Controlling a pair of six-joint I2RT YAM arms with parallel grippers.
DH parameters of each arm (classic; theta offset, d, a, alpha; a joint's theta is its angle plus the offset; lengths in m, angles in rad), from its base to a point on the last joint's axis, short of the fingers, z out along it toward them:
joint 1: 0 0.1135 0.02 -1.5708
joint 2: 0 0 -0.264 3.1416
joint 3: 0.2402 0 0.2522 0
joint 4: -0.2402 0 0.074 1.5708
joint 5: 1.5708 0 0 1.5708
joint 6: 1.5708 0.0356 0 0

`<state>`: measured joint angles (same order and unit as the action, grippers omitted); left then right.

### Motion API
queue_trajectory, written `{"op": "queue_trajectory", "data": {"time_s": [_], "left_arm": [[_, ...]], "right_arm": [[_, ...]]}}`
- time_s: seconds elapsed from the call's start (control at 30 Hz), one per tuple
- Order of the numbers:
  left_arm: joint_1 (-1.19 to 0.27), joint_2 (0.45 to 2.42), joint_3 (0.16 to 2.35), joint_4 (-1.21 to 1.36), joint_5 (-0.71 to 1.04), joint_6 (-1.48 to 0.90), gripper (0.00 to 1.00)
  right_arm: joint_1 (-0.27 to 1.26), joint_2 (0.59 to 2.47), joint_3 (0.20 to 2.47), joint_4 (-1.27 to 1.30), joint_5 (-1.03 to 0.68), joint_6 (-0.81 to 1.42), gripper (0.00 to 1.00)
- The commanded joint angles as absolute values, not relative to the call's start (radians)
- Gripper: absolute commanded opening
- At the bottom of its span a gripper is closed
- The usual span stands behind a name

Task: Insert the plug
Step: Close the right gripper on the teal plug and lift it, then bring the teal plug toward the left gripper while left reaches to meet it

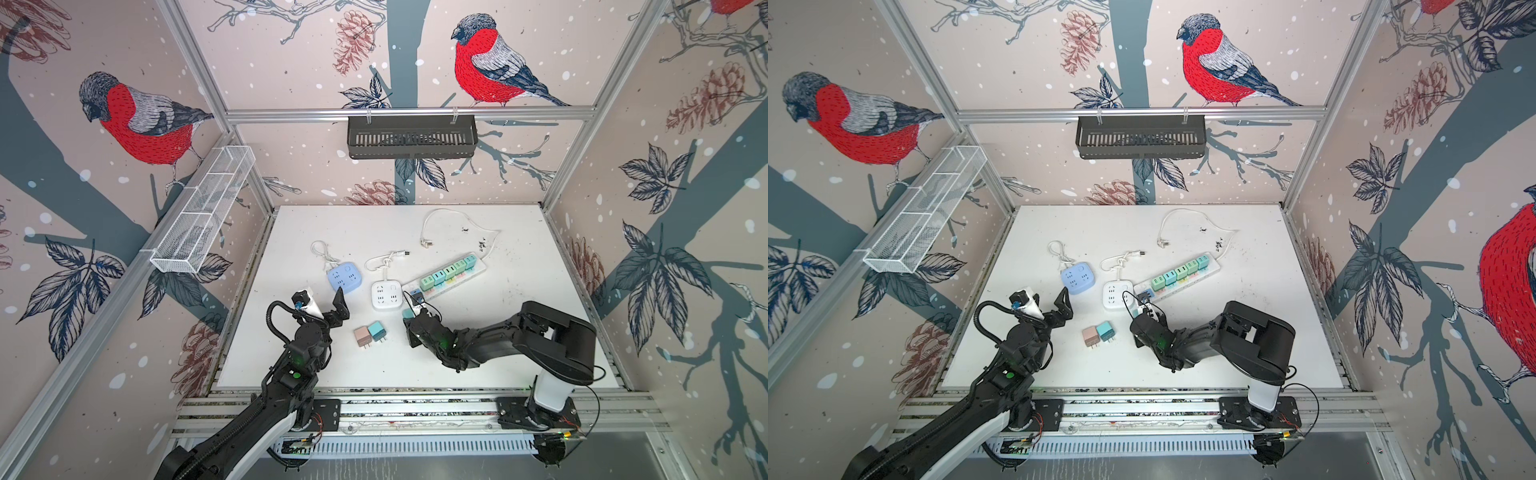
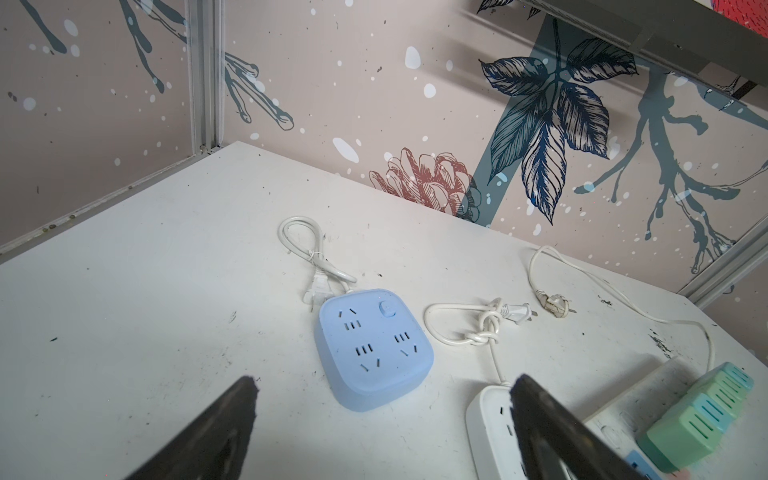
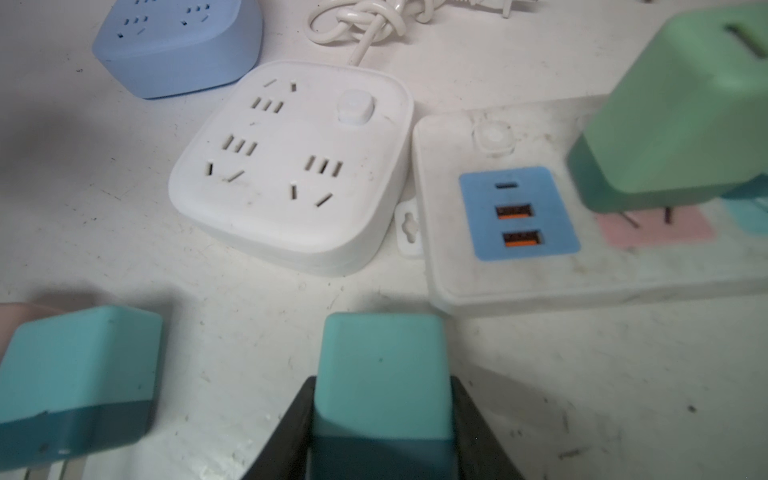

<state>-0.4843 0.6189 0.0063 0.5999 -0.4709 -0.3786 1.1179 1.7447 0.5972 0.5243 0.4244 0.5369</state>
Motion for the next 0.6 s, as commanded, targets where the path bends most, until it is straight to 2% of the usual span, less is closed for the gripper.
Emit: {"op": "queue_trajectory", "data": {"time_s": [0.0, 0.3, 0.57], "left_arm": [[-0.482, 0.626, -0.069, 0.676, -0.455, -0.384, 0.96], [-0.482, 0.591, 0.02, 0.578, -0.297, -0.373, 0.95], [-0.483, 0.547, 0.168, 0.45, 0.04, -0.425, 0.92]], "right_arm": [[1.118, 1.69, 0.564, 0.575, 0.435, 0.504, 0.3], [1.095, 1.461, 0.447, 0.691, 0.474, 0.344, 0.24], [1.05, 1.264, 0.329, 0.868, 0.432, 0.181, 0.21]]}}
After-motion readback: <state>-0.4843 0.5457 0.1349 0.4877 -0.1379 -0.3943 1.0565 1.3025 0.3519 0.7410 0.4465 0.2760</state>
